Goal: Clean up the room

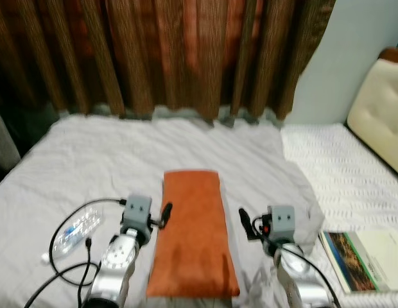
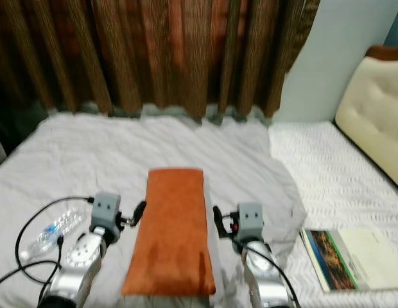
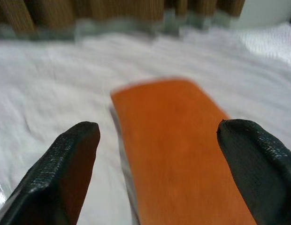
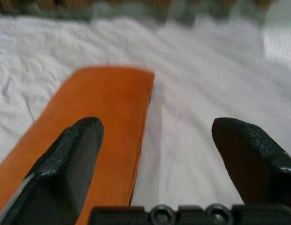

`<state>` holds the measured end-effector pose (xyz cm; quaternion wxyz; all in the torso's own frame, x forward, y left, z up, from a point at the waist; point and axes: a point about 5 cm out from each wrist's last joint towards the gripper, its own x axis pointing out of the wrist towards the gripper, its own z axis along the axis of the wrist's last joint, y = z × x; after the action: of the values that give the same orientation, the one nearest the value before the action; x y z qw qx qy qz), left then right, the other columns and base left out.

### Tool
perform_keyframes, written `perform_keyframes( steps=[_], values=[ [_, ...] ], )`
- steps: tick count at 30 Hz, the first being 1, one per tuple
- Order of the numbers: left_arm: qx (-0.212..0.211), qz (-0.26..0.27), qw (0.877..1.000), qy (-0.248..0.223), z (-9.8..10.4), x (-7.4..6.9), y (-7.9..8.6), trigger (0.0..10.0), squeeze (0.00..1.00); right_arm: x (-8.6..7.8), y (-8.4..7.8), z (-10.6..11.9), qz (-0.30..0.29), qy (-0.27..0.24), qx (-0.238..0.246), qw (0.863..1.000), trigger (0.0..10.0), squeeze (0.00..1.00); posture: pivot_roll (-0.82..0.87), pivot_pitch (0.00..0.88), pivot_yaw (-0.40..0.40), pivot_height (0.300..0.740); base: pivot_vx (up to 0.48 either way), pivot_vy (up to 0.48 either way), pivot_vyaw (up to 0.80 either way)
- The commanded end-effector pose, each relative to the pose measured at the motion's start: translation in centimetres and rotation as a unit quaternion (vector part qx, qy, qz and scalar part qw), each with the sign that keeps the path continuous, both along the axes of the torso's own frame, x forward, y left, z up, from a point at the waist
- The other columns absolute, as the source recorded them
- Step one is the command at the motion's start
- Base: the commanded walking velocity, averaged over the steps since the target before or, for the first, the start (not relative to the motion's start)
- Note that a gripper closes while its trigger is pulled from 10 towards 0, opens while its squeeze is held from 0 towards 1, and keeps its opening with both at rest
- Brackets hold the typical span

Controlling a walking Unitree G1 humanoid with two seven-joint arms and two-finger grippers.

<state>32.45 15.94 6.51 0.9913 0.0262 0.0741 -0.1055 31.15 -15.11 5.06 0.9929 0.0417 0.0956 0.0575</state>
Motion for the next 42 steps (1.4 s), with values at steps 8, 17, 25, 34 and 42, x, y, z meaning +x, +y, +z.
perform_keyframes(
  steps=[8, 17, 25, 34, 42],
  values=[
    [-0.133, 0.067, 0.989, -0.009, 4.3, 4.1, 2.7, 10.0, 0.0, 3.6, 0.2, 4.0, -0.041, -0.042, 0.089, 0.994, 10.0, 0.0, -0.14, 0.531, -0.126, 0.74, 0.0, 0.0, 0.0],
    [-0.283, 0.081, 0.953, -0.074, 7.7, 5.0, 4.1, 10.0, 0.0, 4.8, 2.2, 6.2, -0.051, -0.057, 0.222, 0.972, 10.0, 0.0, -0.14, 0.576, -0.125, 0.74, 0.0, 0.0, 0.0],
    [-0.303, 0.05, 0.952, -0.009, 5.0, 3.9, 3.3, 10.0, 0.0, 4.1, 3.1, 4.4, -0.04, -0.002, 0.301, 0.953, 10.0, 0.0, -0.14, 0.587, -0.116, 0.74, 0.0, 0.0, 0.0],
    [-0.32, 0.047, 0.946, -0.011, 5.3, 3.9, 3.5, 10.0, 0.0, 4.1, 4.5, 5.1, 0.002, 0.009, 0.399, 0.917, 10.0, 0.0, -0.14, 0.593, -0.118, 0.74, 0.0, 0.0, 0.0],
    [-0.35, 0.054, 0.935, 0.027, 3.8, 3.7, 3.3, 10.0, 0.0, 3.9, 7.2, 4.4, 0.037, 0.053, 0.411, 0.909, 10.0, 0.0, -0.15, 0.604, -0.113, 0.74, 0.0, 0.0, 0.0]
  ],
)
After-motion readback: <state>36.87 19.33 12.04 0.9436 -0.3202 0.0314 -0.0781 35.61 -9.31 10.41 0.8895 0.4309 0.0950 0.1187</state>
